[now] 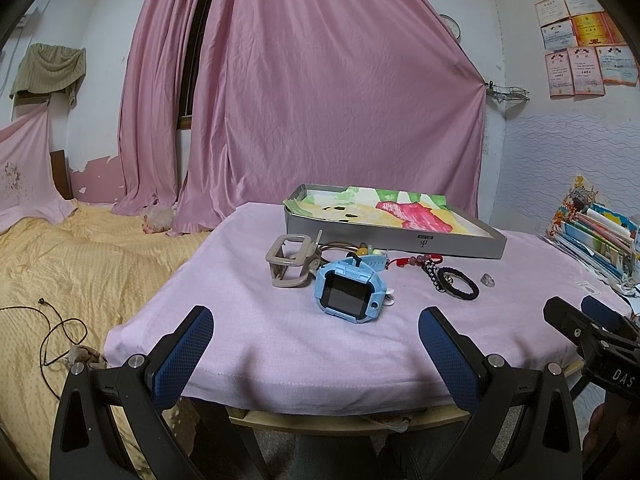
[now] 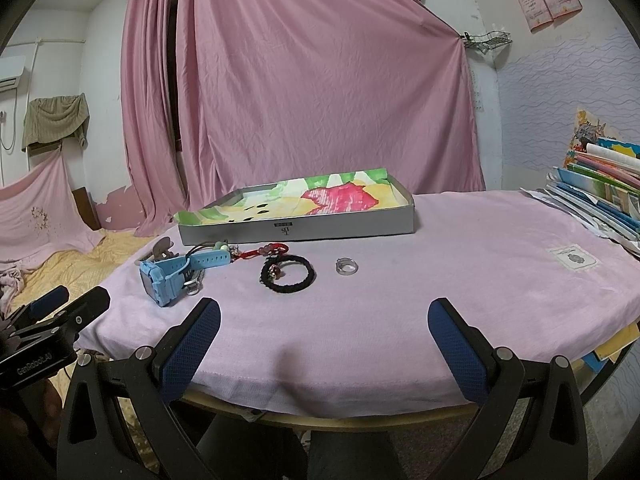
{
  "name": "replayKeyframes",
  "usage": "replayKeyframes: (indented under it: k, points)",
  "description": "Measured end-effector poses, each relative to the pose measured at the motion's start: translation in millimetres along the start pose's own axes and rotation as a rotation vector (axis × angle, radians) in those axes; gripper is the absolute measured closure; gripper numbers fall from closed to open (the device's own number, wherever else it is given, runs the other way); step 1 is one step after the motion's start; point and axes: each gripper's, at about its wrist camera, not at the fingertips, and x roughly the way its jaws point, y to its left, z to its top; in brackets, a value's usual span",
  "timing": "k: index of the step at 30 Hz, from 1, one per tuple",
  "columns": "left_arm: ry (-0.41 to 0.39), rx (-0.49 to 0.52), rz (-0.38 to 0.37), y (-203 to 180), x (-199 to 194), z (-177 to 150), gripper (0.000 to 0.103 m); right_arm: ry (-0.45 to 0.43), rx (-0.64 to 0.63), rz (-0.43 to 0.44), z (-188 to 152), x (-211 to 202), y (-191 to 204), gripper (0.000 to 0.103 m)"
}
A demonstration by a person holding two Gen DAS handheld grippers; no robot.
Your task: Organize jewelry
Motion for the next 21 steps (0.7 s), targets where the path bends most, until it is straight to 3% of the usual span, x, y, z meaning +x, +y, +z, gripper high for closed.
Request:
replayKeyframes:
  k: [21]
  points:
    - [0.033,0.015,-0.037,-4,22,4,0.000,-0.006,-0.009,-0.010,6,9,-9,0.001]
